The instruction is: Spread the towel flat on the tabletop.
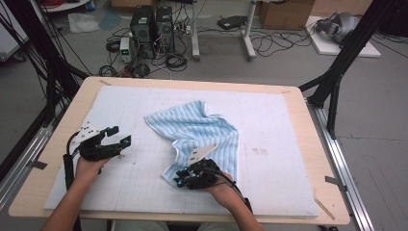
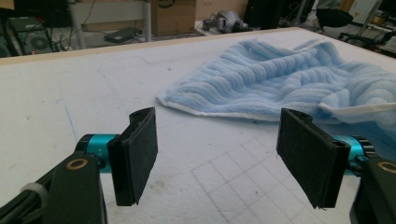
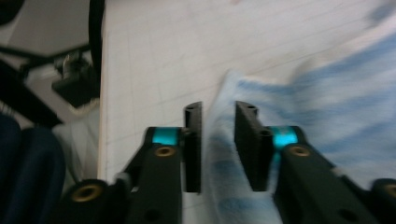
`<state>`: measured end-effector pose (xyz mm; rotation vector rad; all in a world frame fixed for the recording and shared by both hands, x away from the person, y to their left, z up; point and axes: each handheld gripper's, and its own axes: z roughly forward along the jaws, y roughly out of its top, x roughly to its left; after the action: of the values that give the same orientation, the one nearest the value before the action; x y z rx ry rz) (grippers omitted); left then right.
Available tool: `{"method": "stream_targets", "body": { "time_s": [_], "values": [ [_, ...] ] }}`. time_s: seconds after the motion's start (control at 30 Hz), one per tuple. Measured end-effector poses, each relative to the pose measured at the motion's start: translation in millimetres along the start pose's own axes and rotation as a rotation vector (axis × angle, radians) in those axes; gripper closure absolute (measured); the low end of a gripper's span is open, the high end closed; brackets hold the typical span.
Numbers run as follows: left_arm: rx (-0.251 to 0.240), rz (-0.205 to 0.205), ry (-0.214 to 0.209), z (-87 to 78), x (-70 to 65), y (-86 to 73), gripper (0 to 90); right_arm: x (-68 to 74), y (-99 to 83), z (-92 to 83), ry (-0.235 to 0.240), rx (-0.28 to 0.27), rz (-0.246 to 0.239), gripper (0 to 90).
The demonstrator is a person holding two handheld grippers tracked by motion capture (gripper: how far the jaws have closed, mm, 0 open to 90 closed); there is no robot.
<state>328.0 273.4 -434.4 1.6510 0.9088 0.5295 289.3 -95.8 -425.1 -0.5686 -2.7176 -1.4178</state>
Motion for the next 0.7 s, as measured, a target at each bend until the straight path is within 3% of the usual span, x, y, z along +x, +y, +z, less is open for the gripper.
{"method": "stream_targets", "body": {
  "time_s": [0.1,0.17,0.27,0.37,0.53,0.63,0.7],
  "values": [
    [0.005,-0.007,-0.043,5.8,-8.1,1.6,29.8,-13.7,-4.6,-30.8,-0.088,-0.118,0.075,57.8],
    [0.014,-0.014,-0.083,12.0,-16.0,3.1,30.2,-25.9,-12.7,-54.5,-0.229,-0.17,0.135,55.7],
    [0.033,-0.026,-0.139,24.3,-28.6,6.3,32.6,-43.7,-32.2,-83.3,-0.438,-0.168,0.243,53.6],
    [0.049,-0.035,-0.132,38.4,-38.6,10.1,27.6,-57.8,-54.0,-99.8,-0.534,-0.144,0.339,53.1],
    [0.072,-0.074,-0.141,66.3,-48.5,11.4,25.5,-67.1,-73.7,-105.8,-0.631,-0.045,0.368,49.7],
    [0.089,-0.099,-0.162,82.3,-55.8,9.4,25.6,-68.7,-78.1,-107.6,-0.642,-0.038,0.383,47.5],
    [0.133,-0.089,-0.16,92.6,-60.8,9.4,25.2,-69.3,-79.7,-108.5,-0.646,-0.04,0.386,45.0]
  ]
}}
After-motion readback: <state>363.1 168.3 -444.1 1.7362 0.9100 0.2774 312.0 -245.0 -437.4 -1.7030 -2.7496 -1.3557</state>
